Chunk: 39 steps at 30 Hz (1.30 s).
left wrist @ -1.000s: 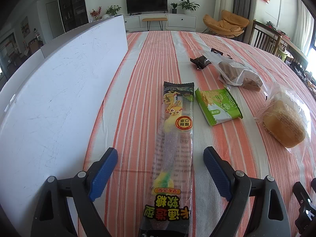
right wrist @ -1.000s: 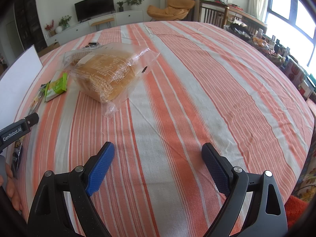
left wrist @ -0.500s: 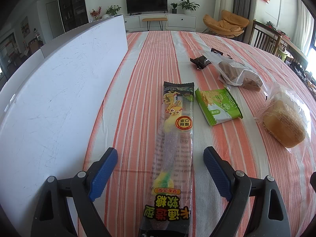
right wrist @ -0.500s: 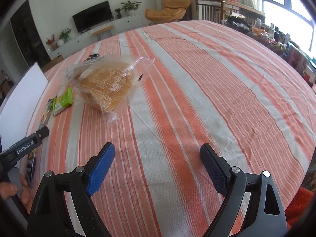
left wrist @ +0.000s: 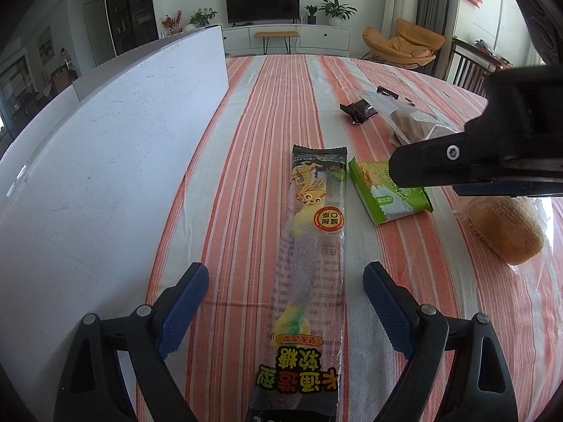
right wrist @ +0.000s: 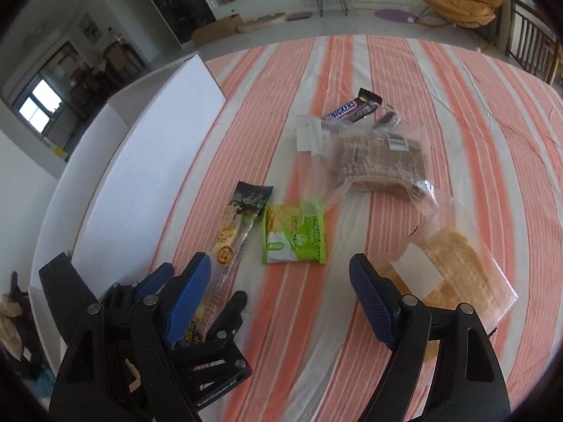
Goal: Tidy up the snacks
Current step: 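Grasp the green cracker packet with the right tool, then grasp the Astavt packet with the left tool while the right tool holds the green packet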
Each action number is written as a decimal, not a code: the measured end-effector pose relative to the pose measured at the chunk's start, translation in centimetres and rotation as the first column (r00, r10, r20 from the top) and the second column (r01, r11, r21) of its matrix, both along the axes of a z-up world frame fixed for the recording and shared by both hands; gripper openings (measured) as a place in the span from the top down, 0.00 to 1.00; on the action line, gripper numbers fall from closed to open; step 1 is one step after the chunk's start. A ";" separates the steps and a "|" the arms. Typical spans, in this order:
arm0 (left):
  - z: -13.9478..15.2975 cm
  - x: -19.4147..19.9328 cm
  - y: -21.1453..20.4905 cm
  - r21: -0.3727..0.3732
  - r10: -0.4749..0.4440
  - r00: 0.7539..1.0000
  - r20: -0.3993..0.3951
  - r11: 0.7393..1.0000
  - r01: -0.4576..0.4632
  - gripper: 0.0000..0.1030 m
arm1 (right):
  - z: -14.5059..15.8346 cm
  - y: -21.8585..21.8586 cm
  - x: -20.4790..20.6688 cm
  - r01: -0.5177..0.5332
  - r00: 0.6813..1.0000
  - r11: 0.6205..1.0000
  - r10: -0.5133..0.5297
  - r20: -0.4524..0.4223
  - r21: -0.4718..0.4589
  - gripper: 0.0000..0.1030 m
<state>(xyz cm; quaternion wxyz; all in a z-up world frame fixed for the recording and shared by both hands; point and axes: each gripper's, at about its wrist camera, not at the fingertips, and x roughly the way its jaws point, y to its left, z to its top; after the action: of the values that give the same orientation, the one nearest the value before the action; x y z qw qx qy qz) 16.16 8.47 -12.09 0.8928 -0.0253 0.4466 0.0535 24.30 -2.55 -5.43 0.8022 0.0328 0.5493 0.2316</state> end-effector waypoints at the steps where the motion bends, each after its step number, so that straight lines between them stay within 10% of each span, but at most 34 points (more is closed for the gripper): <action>1: 0.0 0.0 0.0 0.000 0.000 1.000 0.000 1.000 0.000 0.13 | -0.9 0.1 0.5 0.000 1.000 1.000 -0.001 -0.025 -0.011 0.35; 3: -0.1 0.0 -0.1 0.000 0.000 1.000 0.000 1.000 0.000 0.13 | -1.8 0.5 1.5 -0.009 0.999 0.999 0.007 -0.039 -0.048 0.48; 12: -0.1 -0.1 -0.1 0.000 0.000 1.000 0.000 1.000 0.000 0.13 | -3.3 4.6 0.8 -0.135 0.983 0.960 0.160 0.085 -0.244 0.45; 26: 0.0 -0.2 -0.2 0.001 -0.001 1.000 -0.001 1.000 0.001 0.13 | -3.5 -9.9 -8.2 0.280 0.951 0.940 -0.244 0.191 -0.195 0.49; 39: 0.1 -0.2 -0.2 0.003 -0.001 1.000 -0.001 1.000 0.001 0.13 | -4.0 -9.7 -12.7 0.319 0.909 0.929 -0.245 0.336 -0.187 0.24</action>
<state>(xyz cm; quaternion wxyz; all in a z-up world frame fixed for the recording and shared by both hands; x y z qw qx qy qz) 15.98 8.28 -12.03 0.8926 -0.0239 0.4471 0.0535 11.57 -12.21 -9.42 0.9009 -0.0203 0.4310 0.0474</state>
